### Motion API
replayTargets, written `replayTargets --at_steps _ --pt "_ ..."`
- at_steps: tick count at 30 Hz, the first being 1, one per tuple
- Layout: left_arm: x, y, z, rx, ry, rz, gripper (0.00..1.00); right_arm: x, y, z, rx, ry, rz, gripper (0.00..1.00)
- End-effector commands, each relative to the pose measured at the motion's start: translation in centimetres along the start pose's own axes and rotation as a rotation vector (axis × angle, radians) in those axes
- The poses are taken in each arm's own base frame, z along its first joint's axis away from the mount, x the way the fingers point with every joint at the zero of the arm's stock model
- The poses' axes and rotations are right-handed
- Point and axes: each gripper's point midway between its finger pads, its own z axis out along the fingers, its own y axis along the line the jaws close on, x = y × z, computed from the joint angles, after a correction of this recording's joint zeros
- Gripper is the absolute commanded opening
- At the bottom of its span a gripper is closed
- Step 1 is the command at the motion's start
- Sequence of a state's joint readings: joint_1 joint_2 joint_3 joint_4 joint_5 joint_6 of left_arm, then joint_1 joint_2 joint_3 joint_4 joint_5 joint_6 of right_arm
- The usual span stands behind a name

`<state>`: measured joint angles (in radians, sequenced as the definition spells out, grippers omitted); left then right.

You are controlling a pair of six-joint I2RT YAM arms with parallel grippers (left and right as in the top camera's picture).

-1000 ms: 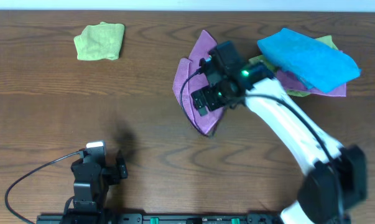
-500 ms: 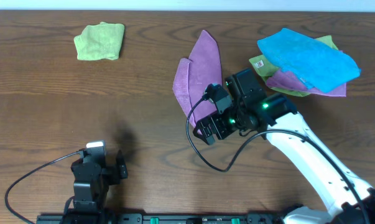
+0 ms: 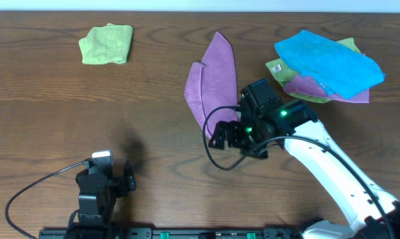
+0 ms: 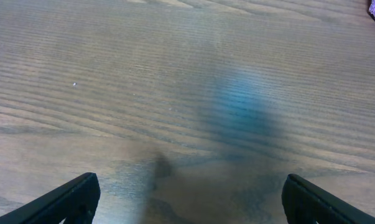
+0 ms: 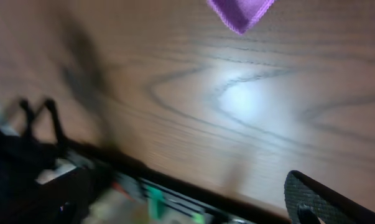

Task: Fold the cloth
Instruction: 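Reach the left gripper to the purple cloth's upper corner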

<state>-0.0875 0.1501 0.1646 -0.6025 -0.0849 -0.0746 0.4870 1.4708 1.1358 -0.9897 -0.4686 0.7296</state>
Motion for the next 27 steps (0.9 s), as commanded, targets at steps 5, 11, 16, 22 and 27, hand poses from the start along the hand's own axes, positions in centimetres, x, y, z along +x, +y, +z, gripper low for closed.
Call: replayTargets --at_steps 5,11,16,22,27 --pt "0.4 0.1 0.2 -0.003 0.008 -0.001 0.95 -2.0 2.1 0.1 -0.042 -0.143 0.248 0.99" --pt "0.4 0.1 0.2 -0.003 0.008 -0.001 0.95 -3.9 5.5 -3.5 -0.105 -0.394 -0.108 0.99" --pt "0.4 0.1 0.2 -0.003 0.008 -0.001 0.95 -3.4 6.7 -6.7 -0.125 -0.498 -0.328 0.99" --pt "0.1 0.0 0.2 -0.001 -0.005 -0.003 0.95 -2.4 5.7 -6.8 -0.089 -0.469 -0.359 0.99" --pt "0.1 -1.4 0.1 0.082 0.001 -0.009 0.95 -1.8 4.5 -6.3 -0.045 -0.432 -0.356 0.99"
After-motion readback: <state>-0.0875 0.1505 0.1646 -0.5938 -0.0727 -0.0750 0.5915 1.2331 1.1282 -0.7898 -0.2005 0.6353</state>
